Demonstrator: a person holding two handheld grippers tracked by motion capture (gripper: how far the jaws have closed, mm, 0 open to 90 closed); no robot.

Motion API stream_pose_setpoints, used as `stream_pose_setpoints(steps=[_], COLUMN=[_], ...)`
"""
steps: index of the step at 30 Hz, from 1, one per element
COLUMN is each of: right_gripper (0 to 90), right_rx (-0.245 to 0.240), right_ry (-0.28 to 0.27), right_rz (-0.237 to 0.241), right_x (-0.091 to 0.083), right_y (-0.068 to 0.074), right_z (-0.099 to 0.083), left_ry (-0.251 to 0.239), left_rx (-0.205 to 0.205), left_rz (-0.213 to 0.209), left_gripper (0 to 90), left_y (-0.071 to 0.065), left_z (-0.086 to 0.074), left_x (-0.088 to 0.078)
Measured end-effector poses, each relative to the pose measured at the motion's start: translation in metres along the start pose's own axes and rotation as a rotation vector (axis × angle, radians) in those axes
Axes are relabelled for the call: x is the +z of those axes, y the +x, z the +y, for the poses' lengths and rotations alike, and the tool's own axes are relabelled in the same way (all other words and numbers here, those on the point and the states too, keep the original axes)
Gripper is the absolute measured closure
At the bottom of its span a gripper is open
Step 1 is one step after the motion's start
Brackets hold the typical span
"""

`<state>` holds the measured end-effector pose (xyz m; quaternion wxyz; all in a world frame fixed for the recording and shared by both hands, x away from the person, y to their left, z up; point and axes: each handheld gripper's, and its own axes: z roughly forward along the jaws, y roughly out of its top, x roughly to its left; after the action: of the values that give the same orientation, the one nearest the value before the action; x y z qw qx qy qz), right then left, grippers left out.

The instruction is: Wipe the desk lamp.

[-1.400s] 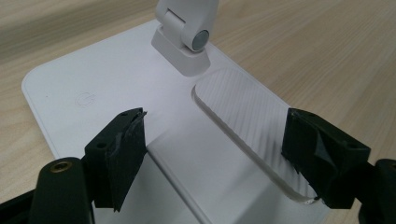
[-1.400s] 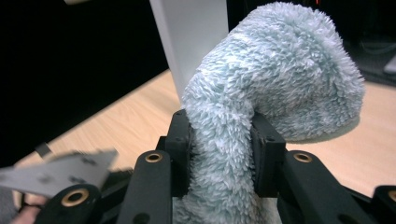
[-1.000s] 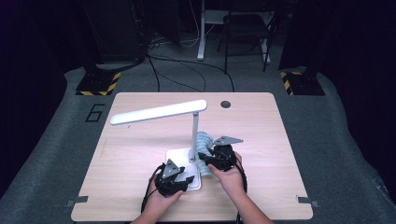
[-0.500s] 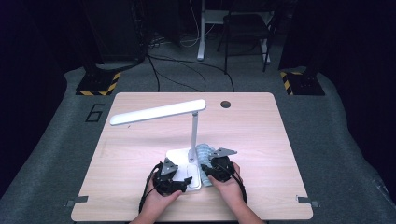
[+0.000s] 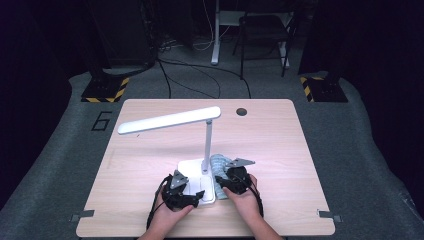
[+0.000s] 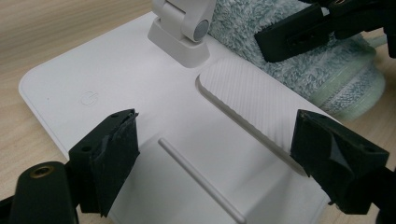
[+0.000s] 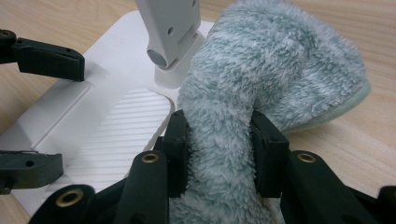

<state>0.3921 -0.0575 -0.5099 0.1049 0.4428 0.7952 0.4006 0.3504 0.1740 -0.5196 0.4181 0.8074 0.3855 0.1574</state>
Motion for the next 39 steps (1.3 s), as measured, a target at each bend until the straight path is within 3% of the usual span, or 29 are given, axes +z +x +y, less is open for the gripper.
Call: stream_pose_setpoints(steps=[5, 13, 18, 21, 23, 25, 26, 28, 32, 37, 39], right_gripper=[63.6, 63.8, 64.0, 64.6, 64.6, 64.6, 64.6, 64.6, 64.5, 64.6, 64.5], right_rx=[0.002, 0.0, -0.018, -0.022, -0.027, -0.033, -0.032, -0.023, -0.023, 0.009, 0.013], right_ry=[0.006, 0.001, 0.01, 0.015, 0.026, 0.031, 0.027, 0.027, 0.022, 0.032, 0.027], right_rz=[0.006, 0.014, 0.018, 0.035, 0.045, 0.057, 0.061, 0.074, 0.079, 0.087, 0.078], right_x=[-0.001, -0.002, -0.006, -0.01, -0.014, -0.018, -0.019, -0.021, -0.022, -0.018, -0.014], right_y=[0.003, 0.004, 0.008, 0.011, 0.013, 0.014, 0.014, 0.013, 0.013, 0.01, 0.008], right_z=[0.0, -0.002, -0.005, -0.01, -0.014, -0.018, -0.019, -0.021, -0.023, -0.017, -0.012], left_ry=[-0.002, 0.004, -0.017, -0.053, -0.029, -0.041, -0.036, -0.028, -0.042, -0.026, -0.04], left_rx=[0.0, 0.009, 0.009, 0.012, 0.02, 0.007, 0.02, 0.0, 0.01, 0.029, 0.015], left_rz=[-0.019, -0.025, -0.025, -0.035, -0.056, -0.039, -0.035, -0.049, -0.041, -0.059, -0.053], left_gripper=[25.4, 25.2, 24.2, 24.9, 29.9, 36.1, 36.1, 36.1, 36.2, 36.2, 36.1], left_y=[-0.004, -0.003, -0.002, -0.003, -0.005, -0.008, -0.008, -0.008, -0.007, -0.005, -0.006], left_z=[0.0, 0.001, 0.0, 0.0, 0.001, 0.001, 0.001, 0.002, 0.002, 0.002, 0.001], left_x=[-0.002, -0.002, 0.0, 0.005, 0.002, 0.003, 0.002, 0.002, 0.003, 0.002, 0.003])
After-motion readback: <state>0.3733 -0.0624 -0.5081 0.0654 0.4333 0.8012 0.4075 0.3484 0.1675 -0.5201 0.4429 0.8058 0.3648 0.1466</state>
